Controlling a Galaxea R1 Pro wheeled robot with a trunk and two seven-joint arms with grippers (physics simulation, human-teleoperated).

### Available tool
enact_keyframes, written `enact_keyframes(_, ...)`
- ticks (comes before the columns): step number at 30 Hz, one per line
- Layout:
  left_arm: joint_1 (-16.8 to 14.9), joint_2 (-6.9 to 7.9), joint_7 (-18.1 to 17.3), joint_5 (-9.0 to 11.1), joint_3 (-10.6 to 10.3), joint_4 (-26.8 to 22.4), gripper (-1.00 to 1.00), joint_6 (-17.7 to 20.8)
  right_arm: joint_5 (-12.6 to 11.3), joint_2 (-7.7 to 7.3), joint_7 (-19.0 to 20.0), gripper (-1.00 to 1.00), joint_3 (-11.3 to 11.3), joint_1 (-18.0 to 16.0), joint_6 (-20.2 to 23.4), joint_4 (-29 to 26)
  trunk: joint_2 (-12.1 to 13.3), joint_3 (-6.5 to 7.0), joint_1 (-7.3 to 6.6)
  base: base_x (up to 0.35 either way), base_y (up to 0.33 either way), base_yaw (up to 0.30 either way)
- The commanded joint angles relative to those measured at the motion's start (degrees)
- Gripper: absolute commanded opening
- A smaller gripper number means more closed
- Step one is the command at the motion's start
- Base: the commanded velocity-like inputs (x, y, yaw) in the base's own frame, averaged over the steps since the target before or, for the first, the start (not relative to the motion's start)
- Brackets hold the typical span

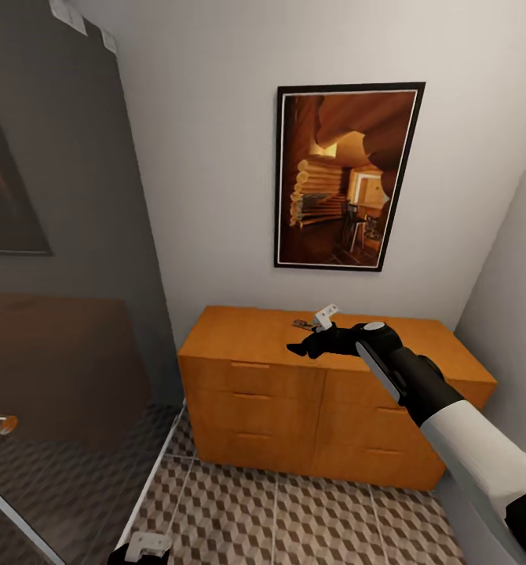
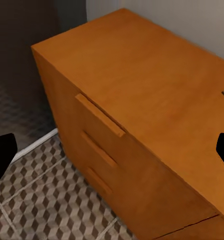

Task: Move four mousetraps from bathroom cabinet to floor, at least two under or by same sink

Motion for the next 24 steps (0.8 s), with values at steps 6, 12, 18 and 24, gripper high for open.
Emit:
enact_keyframes(6,-0.10,-0.07,0.04,0.27,-0.48,0.21,1.00,-0.31,-0.41,-0.08,-0.09,1.00,0.12,-0.06,0.32,0.69,-0.13,-0.13,0.06,0.208,-0.233,0.068)
enact_keyframes(12,-0.10,-0.07,0.04,0.27,-0.48,0.21,1.00,-0.31,-0.41,-0.09,-0.11,1.00,0.12,0.02,0.32,0.78,-0.13,-0.13,0.06,0.203,-0.242,0.005)
enact_keyframes(18,-0.10,-0.07,0.06,0.27,-0.48,0.23,1.00,-0.31,-0.41,-0.09,-0.06,1.00,0.13,0.03,0.32,0.79,-0.13,-0.13,0.06,0.053,-0.232,0.000)
enact_keyframes(24,-0.10,-0.07,0.04,0.27,-0.48,0.23,1.00,-0.31,-0.41,-0.09,-0.04,1.00,0.11,0.03,0.32,0.82,-0.13,-0.13,0.06,0.127,-0.139,0.000)
